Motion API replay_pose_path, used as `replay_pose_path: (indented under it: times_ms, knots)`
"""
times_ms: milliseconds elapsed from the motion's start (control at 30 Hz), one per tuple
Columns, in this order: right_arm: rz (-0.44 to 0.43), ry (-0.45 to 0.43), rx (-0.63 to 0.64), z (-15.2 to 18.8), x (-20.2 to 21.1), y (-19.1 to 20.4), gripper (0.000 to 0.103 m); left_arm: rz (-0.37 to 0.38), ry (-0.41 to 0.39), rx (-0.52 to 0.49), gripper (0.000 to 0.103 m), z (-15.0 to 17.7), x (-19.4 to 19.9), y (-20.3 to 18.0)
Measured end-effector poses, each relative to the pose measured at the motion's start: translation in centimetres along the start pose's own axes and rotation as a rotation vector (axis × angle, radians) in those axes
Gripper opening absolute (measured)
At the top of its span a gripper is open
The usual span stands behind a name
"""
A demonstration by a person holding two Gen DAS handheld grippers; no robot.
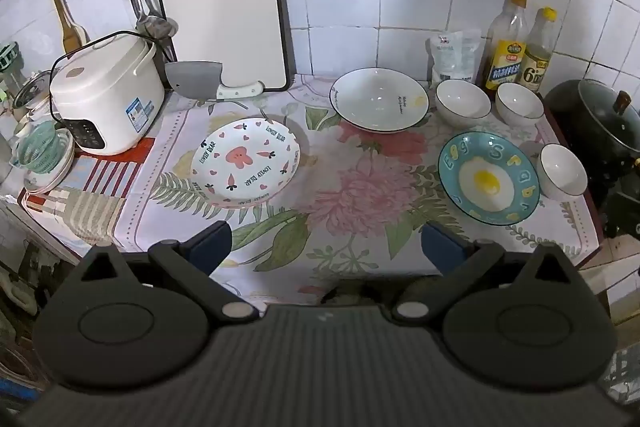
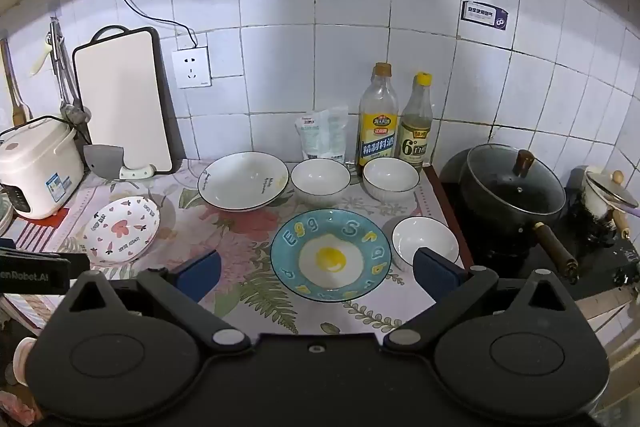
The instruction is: Organize plates and bowls
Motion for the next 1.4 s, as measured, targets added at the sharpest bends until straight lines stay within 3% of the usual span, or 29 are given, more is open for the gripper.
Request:
replay_pose_path:
  times_ms: [300,800,1100,1400]
  knots:
    - [0.005,0.016,0.0,0.2,-0.7,-0.1,0.103,0.011,-0.017,0.007,0.102,-0.2,0.2,1.0]
    - [0.028,0.018,-0.007,0.4,-0.6,-0.3,0.103,0.031,0.02,0.01,0.102,0.5,-0.9,0.8]
    - [0.027,0.011,-0.004,1.2,-1.2,0.1,0.103,0.05,-0.067,0.026,0.102,0.9,-0.8,1.2]
    - [0.019,0.025,0.012,2.3,-1.5,0.9,0.103,0.054,-0.087,0.005,0.103,2.4,-1.0,1.6]
Point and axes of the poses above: each gripper's, at about its wrist camera, not at the fingertips, and x roughly against the way its jaws point, y to its left, z to its underside, the point moved 5 cm from there along -x, roughly the way its jaws point, and after that the axes turned 15 degrees about x, right-handed, at the moved point
